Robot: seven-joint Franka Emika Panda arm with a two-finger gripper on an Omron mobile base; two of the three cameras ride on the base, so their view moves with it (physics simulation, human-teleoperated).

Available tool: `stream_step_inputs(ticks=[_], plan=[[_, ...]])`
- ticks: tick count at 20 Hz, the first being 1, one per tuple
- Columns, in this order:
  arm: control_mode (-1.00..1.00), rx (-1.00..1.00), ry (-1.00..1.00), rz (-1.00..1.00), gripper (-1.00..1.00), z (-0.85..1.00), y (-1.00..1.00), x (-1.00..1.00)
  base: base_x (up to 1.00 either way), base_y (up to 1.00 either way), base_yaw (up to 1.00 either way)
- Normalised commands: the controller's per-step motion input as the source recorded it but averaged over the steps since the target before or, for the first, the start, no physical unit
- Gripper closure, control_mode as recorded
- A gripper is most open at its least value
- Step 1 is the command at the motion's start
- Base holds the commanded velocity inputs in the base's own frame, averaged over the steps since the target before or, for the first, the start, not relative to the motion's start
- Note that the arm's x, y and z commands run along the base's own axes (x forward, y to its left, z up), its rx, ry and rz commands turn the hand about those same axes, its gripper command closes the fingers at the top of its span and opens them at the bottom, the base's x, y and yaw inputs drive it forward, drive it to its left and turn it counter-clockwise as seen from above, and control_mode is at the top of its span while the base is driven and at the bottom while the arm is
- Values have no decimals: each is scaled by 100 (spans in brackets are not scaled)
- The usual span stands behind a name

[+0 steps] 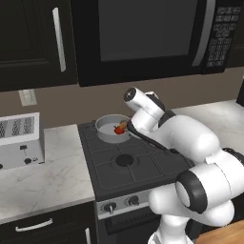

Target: Put the bell pepper and eggplant in the pot. Retrieve the spatula and lightly stir the vegetables in the pot.

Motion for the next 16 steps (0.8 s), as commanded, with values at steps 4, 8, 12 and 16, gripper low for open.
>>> stream_step_inputs(ticks=[4,8,12,16], plan=[[-100,0,-13,0,100,0,-25,8,0,0,0],[-100,0,-6,0,100,4,-30,-11,0,0,0],[-100,0,-1,0,100,23,-39,-31,0,0,0],[-100,0,0,0,100,42,-37,-17,0,0,0]])
